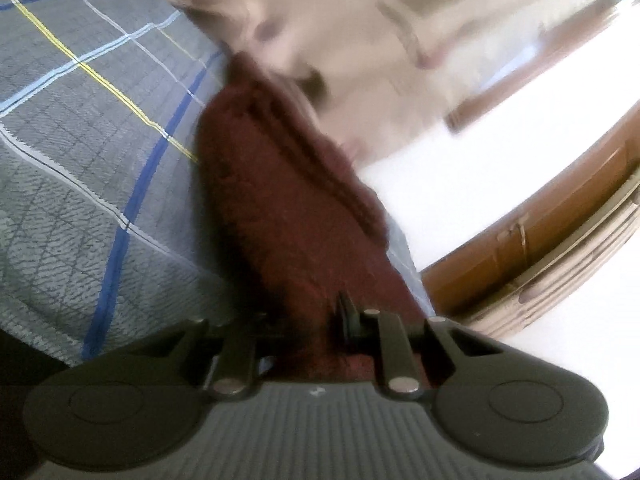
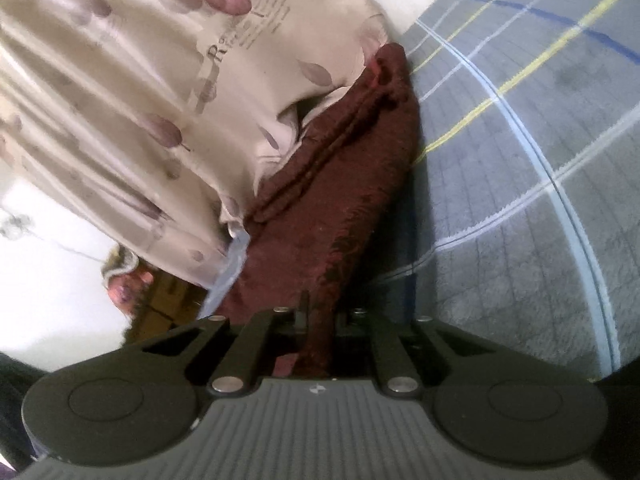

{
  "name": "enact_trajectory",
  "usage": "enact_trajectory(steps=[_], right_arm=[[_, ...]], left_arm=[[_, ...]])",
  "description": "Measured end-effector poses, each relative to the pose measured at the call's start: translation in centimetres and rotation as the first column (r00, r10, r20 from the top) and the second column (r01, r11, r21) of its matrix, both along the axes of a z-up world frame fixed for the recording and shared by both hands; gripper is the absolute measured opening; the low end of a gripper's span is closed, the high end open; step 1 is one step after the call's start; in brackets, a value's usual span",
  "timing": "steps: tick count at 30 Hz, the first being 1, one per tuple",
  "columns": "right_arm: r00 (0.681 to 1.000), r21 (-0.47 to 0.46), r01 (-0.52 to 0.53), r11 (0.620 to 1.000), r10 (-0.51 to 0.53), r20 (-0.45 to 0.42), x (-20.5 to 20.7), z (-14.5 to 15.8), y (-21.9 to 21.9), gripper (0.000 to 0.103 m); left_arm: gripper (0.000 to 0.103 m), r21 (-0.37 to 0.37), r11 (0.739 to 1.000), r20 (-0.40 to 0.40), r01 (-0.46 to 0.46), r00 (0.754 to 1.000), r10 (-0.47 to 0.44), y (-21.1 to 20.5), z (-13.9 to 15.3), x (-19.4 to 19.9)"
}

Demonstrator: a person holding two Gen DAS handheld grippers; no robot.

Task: Fold small clothes

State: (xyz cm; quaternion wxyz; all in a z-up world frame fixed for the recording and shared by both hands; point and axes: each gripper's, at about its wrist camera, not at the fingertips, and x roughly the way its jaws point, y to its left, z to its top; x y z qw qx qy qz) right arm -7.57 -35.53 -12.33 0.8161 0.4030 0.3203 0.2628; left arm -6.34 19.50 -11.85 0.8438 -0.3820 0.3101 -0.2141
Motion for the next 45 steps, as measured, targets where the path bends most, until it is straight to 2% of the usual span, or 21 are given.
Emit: enact_trajectory(steps=[3, 13, 17, 19, 23, 27, 32, 41, 45], right_arm=[[1.000, 0.019, -0.001, 1.000, 0.001, 0.010, -0.4, 0.0, -0.1, 0.013], [1.000, 0.086, 0.005, 0.996, -0.007, 0.020, -1.7, -0.1, 0.0, 0.013], [0.999, 0.068, 0.004, 0.998, -0.007, 0.042, -1.5, 0.6, 0.3, 0.012], [0.999, 0.057, 0.002, 0.998, -0.004, 0.049, -1.5, 0.8, 0.2, 0.012], [0.999, -0.008, -0.001, 1.000, 0.001, 0.036, -1.3, 0.8, 0.2, 0.012], [0.999, -0.003, 0.001, 1.000, -0.001, 0.036, -1.5, 0.8, 0.1, 0.012], [0.998, 0.046, -0.021, 0.999, 0.018, 0.065, -1.9, 1.5, 0.3, 0.012], [0.994, 0.104, -0.051, 0.993, 0.040, 0.102, -3.9, 3.7, 0.8, 0.012], [0.994, 0.153, -0.054, 0.987, 0.038, 0.102, -4.1, 4.4, 0.6, 0.012]], left_arm=[[0.016, -0.020, 0.999, 0.005, -0.027, 1.000, 0.027, 0.3, -0.3, -0.7], [0.016, -0.059, 0.997, 0.055, -0.045, 0.997, 0.048, 1.2, -0.1, -2.0], [0.016, -0.051, 0.998, 0.063, -0.034, 0.997, 0.038, 1.2, 0.0, -1.7], [0.016, -0.023, 0.999, 0.056, -0.022, 0.998, 0.023, 1.0, -0.1, -1.5], [0.016, -0.018, 1.000, 0.032, -0.010, 0.999, 0.011, 0.9, -0.7, -1.2], [0.016, -0.054, 0.998, 0.034, -0.033, 0.999, 0.035, 1.3, -0.8, -1.5], [0.016, -0.065, 0.998, 0.072, -0.024, 0.997, 0.029, 1.5, 0.2, -2.6], [0.016, -0.076, 0.997, 0.075, -0.021, 0.997, 0.026, 1.7, 1.4, -4.0], [0.016, -0.120, 0.992, 0.095, -0.031, 0.995, 0.042, 1.9, 2.8, -3.8]])
